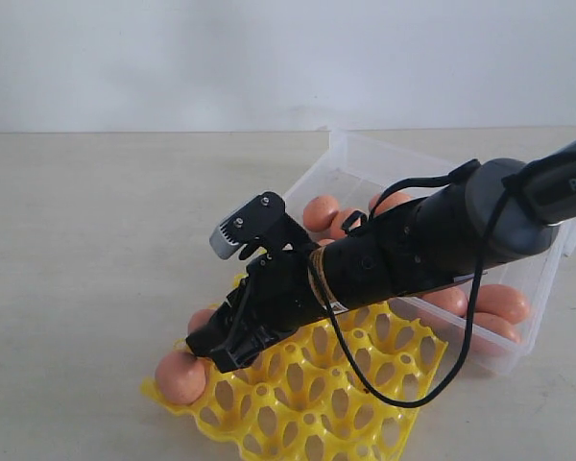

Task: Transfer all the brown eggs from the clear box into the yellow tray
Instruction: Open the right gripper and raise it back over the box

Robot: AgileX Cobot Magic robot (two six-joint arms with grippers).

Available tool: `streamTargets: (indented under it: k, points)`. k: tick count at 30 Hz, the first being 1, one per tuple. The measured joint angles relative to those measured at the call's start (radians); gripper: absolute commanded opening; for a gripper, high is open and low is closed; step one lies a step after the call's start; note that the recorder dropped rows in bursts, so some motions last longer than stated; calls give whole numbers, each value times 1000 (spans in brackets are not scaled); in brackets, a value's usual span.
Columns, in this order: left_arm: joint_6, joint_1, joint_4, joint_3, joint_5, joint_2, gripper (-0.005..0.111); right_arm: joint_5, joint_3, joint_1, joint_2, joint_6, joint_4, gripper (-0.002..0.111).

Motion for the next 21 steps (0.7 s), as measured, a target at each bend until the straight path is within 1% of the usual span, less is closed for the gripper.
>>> streamTargets:
  k: [9,14,15,17,21]
  points:
    - [0,0,0,0,0,0,4,18,0,0,-23,-13,0,65]
    - [0,0,0,0,0,0,4,115,0,0,-158,-54,2,64]
    - [0,0,0,0,0,0,4,143,0,0,-196,-56,2,63]
    - [0,0,0,0,0,0,4,223,0,0,-276,-61,2,53]
    - [0,0,0,0,0,0,4,424,0,0,-414,-81,2,17]
